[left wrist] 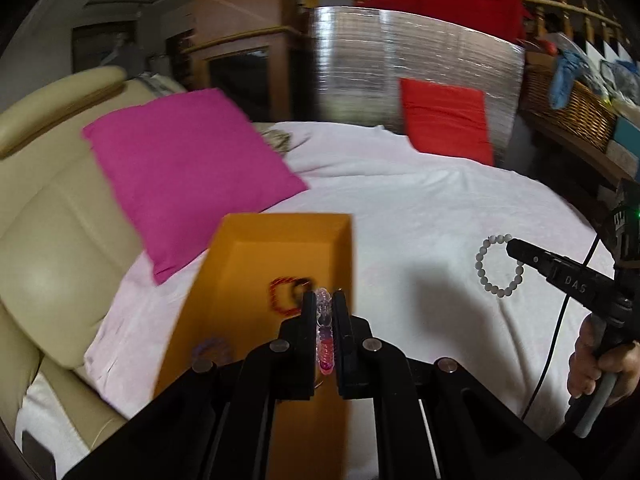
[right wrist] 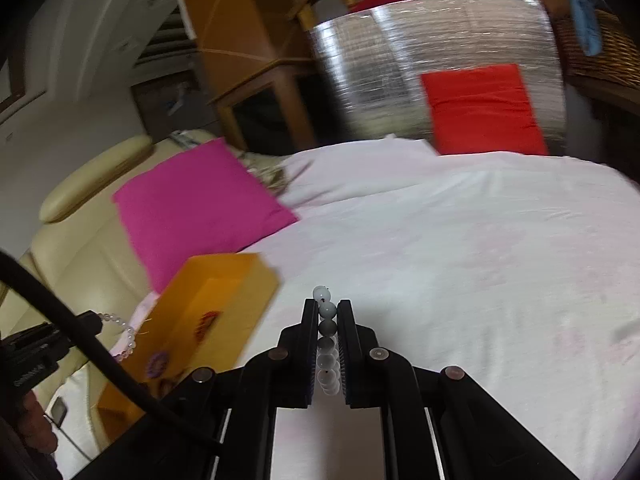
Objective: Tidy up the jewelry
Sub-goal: 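Carry both bracelets over the orange box with both tools, then open the right tool releasing the white pearl bracelet into the box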
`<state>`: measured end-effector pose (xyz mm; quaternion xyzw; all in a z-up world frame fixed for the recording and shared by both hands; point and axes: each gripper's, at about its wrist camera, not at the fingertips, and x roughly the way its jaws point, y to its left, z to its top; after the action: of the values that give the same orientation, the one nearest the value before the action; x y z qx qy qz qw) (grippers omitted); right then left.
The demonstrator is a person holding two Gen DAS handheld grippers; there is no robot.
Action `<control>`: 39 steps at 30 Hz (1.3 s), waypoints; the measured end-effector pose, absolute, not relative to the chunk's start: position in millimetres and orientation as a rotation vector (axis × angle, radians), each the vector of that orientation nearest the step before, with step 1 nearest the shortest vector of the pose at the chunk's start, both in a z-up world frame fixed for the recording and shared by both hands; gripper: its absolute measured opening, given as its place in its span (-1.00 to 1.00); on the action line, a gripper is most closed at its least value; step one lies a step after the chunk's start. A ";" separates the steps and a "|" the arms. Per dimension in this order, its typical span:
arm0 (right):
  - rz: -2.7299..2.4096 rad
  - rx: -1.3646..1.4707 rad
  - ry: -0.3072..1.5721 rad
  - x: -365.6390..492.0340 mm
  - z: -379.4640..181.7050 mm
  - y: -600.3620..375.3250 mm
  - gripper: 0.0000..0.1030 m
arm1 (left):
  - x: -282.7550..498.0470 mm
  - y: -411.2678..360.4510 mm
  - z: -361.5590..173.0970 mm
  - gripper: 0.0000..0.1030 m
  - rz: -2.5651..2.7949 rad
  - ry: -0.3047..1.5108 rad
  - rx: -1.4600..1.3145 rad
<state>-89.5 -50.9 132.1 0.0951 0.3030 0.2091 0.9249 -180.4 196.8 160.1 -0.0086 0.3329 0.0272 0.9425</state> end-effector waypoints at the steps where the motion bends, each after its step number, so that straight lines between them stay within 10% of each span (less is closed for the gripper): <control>1: 0.446 0.195 0.628 -90.0 132.7 -43.5 -0.80 | -184.9 205.5 158.1 -0.86 0.068 0.682 -0.027; 39: 0.729 0.061 0.920 -55.9 90.1 167.8 -0.80 | -205.6 270.0 86.7 -0.86 0.173 0.786 -0.101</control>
<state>-55.9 167.8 90.1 0.0286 0.4339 0.3437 0.8323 -205.6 270.0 86.7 -0.0492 0.3824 0.0840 0.9189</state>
